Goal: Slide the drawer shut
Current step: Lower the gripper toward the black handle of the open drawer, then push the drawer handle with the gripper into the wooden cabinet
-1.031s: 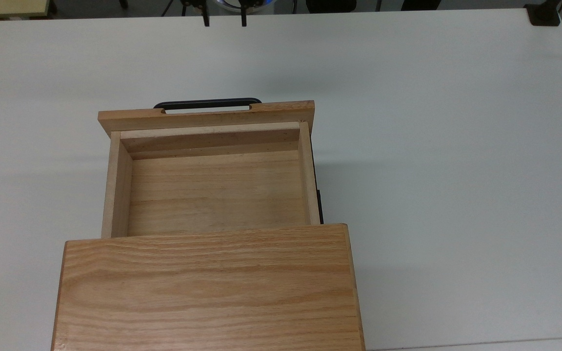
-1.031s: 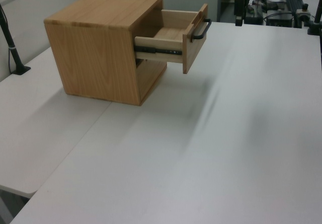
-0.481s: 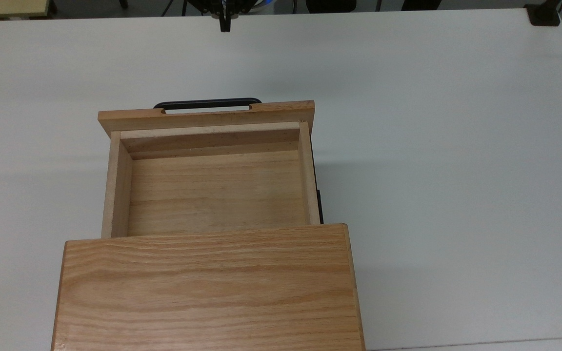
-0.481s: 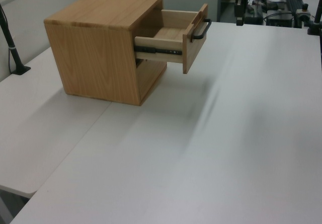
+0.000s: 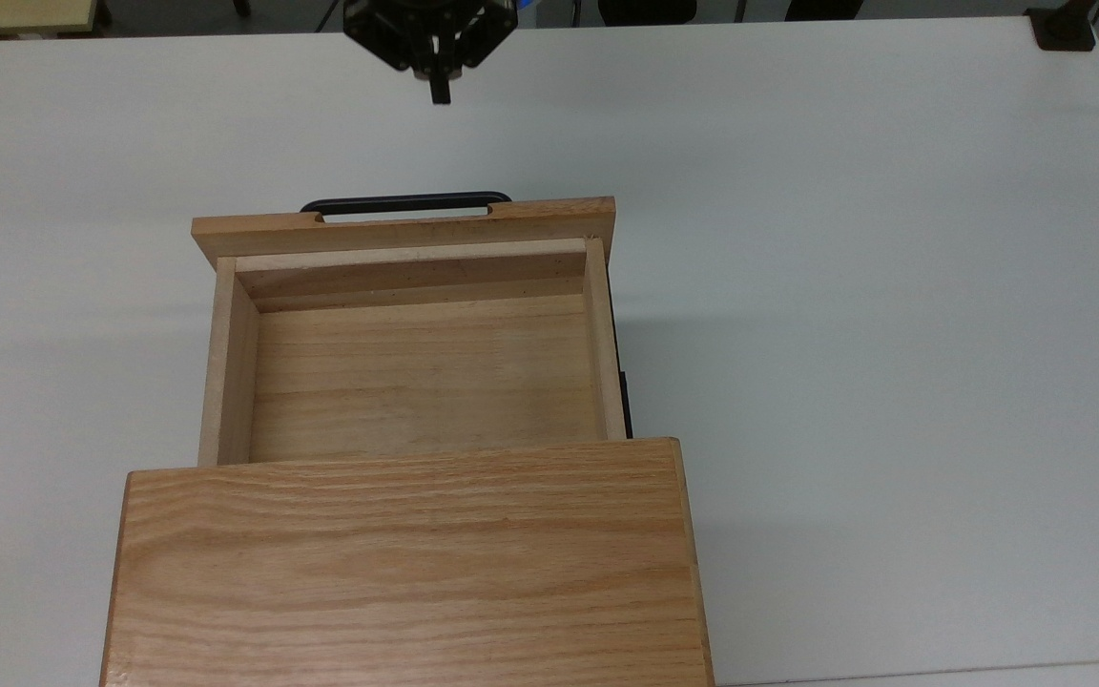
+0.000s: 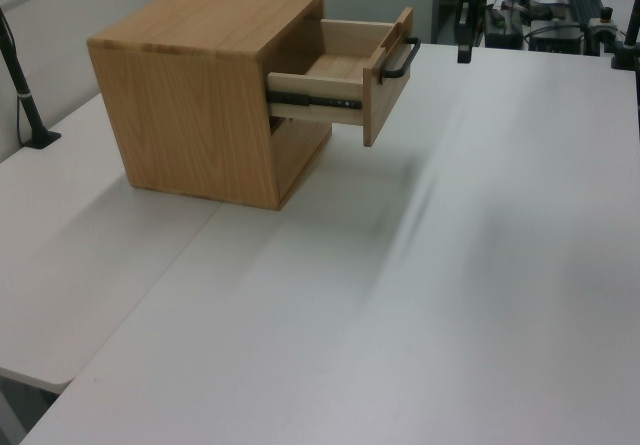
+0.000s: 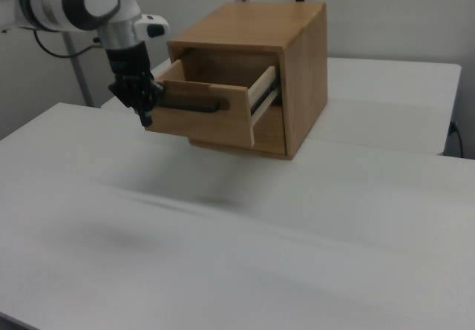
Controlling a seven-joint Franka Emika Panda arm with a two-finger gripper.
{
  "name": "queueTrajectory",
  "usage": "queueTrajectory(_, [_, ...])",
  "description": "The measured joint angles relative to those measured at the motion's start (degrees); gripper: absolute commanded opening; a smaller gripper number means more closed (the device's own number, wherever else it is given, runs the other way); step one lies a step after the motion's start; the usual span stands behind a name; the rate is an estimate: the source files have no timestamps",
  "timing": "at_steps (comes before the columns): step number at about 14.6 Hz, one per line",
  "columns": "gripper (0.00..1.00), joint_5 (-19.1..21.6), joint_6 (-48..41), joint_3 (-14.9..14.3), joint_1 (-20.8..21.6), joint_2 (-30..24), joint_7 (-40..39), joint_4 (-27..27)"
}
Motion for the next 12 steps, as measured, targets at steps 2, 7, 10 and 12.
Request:
queueTrajectory(2, [0.0,0.0,1.88,-0.05,-0.14,1.68,-0.42,-0.01])
queueTrajectory(7, [0.0,0.0,10.74,-0.05,-0.18,6.54,-0.71,0.09])
queueTrajectory(10, [0.0,0.0,13.95,-0.06,-0.27,8.94,-0.71,1.9])
queueTrajectory(12, [0.0,0.0,14.41,-0.07,-0.44,10.55,-0.71,4.18])
